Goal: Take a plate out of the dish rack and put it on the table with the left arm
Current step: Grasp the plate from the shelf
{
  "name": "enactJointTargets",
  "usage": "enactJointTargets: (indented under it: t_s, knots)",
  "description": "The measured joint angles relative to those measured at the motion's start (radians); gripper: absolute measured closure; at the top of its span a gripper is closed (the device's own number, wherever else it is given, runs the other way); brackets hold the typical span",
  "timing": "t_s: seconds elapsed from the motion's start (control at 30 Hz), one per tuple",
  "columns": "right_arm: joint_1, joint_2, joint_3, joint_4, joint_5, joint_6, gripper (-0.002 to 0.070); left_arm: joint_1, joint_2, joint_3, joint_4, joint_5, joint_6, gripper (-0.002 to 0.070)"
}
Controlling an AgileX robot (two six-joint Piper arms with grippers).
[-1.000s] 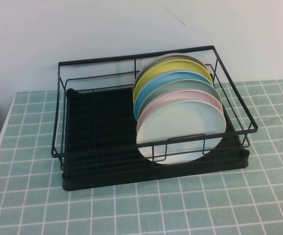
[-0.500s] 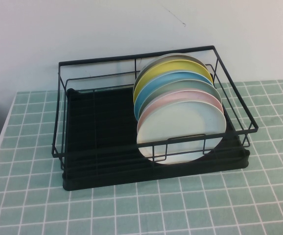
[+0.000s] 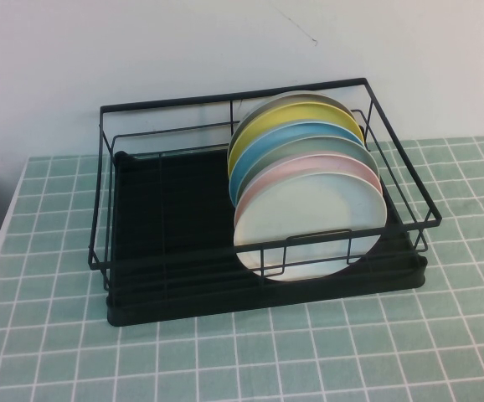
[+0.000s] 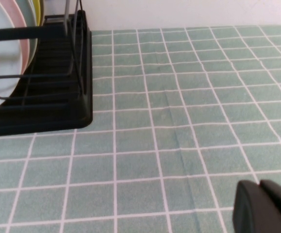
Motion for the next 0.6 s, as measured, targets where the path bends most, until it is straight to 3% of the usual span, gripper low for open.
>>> enactJointTargets:
  t_s: [0.1, 0.3, 0.4, 0.6]
  knots:
    - [0.000, 0.000, 0.000, 0.000, 0.000, 0.000, 0.0678, 0.000, 0.000, -0.080, -0.113, 0.195, 0.121, 0.0678]
    - [0.000, 0.000, 0.000, 0.000, 0.000, 0.000, 0.0678, 0.000, 0.012, -0.159, -0.106, 0.454, 0.314, 0.0678]
    - [0.000, 0.000, 0.000, 0.000, 0.000, 0.000, 0.0678, 0.000, 0.036, -0.150, -0.145, 0.581, 0.276, 0.0678]
    - [0.000, 0.000, 0.000, 0.000, 0.000, 0.000, 0.0678, -0.024, 0.163, -0.050, -0.381, 0.714, 0.168, 0.0678]
